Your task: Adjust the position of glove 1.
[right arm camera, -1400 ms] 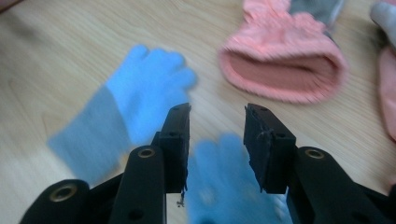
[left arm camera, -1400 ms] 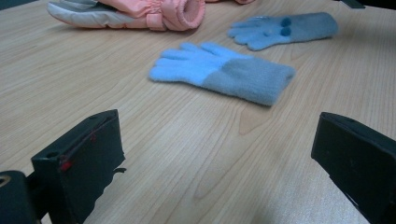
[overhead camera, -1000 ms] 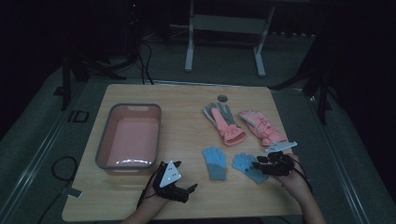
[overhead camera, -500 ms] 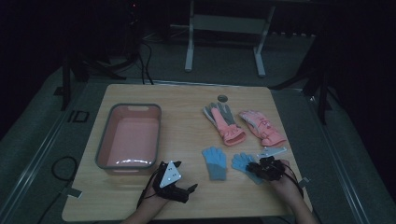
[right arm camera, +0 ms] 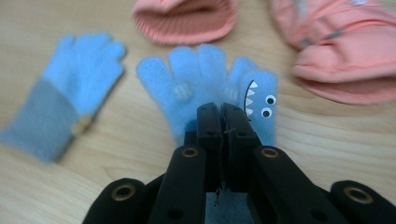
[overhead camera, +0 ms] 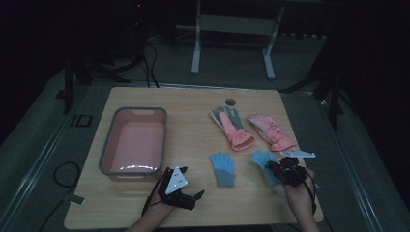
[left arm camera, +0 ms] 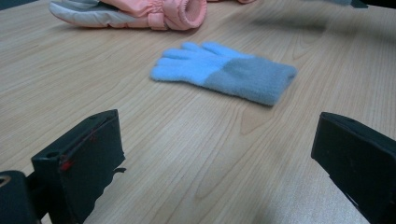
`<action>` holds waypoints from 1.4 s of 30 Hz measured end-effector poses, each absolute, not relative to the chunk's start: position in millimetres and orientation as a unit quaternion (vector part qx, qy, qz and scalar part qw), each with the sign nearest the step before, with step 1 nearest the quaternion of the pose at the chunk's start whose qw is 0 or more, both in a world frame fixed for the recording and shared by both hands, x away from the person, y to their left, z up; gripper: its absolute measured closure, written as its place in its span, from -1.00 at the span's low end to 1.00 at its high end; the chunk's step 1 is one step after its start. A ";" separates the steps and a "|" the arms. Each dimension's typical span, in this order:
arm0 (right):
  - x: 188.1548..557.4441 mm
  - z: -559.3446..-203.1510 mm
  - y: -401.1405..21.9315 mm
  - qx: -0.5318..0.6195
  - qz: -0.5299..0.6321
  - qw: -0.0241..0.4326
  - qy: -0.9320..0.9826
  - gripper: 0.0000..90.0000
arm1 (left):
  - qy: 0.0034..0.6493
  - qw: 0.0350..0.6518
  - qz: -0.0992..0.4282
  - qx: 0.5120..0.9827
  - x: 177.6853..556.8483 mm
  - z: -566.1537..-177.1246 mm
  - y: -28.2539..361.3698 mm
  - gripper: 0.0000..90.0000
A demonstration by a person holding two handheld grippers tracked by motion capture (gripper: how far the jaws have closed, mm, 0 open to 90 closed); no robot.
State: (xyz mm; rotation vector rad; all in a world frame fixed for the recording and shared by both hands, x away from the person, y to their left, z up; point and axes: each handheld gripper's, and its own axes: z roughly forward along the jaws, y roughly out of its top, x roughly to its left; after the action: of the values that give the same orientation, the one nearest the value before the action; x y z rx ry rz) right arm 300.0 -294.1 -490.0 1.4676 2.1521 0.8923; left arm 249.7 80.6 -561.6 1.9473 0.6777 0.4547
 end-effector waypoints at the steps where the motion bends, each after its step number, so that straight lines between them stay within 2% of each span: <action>1: 297.9 -488.1 -294.7 0.531 0.318 0.197 0.761 0.93 | 0.279 0.492 0.188 0.803 249.7 -561.6 80.5 -0.95; 9: 289.9 -495.7 -294.0 0.570 0.311 0.207 0.732 0.93 | 0.277 0.492 0.190 0.803 249.2 -561.6 80.4 -0.95; 16: 293.1 -523.0 -292.2 0.580 0.284 0.211 0.734 0.93 | 0.276 0.492 0.190 0.804 249.1 -561.6 80.3 -0.95; 19: 298.1 -536.1 -295.0 0.588 0.271 0.199 0.736 0.91 | 0.276 0.492 0.189 0.804 249.3 -561.6 80.3 -0.95; 24: 299.2 -538.7 -294.9 0.584 0.266 0.200 0.741 0.90 | 0.275 0.491 0.189 0.804 249.2 -561.6 80.2 -0.95; 29: 299.6 -534.9 -297.0 0.572 0.274 0.186 0.750 0.74 | 0.274 0.492 0.189 0.804 249.2 -561.6 80.3 -0.95; 31: 300.5 -521.0 -303.8 0.526 0.284 0.190 0.779 0.60 | 0.275 0.492 0.188 0.804 249.3 -561.6 80.2 -0.95; 34: 301.8 -514.9 -307.9 0.487 0.292 0.194 0.800 0.59 | 0.276 0.492 0.187 0.804 249.6 -561.6 80.5 -0.95; 35: 303.7 -510.9 -312.6 0.454 0.313 0.175 0.816 0.55 | 0.276 0.492 0.187 0.804 249.8 -561.5 80.7 -0.95; 37: 305.7 -509.7 -314.3 0.411 0.316 0.166 0.839 0.50 | 0.276 0.492 0.187 0.805 249.8 -561.5 80.6 -0.95; 42: 311.5 -519.3 -319.5 0.367 0.290 0.156 0.870 0.48 | 0.276 0.492 0.185 0.805 249.9 -561.6 80.6 -0.95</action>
State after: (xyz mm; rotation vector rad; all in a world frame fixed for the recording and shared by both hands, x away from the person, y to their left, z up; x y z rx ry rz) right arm 311.5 -319.5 -519.3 1.0517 2.4903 0.8291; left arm 249.9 80.6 -561.6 1.9528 0.6705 0.4500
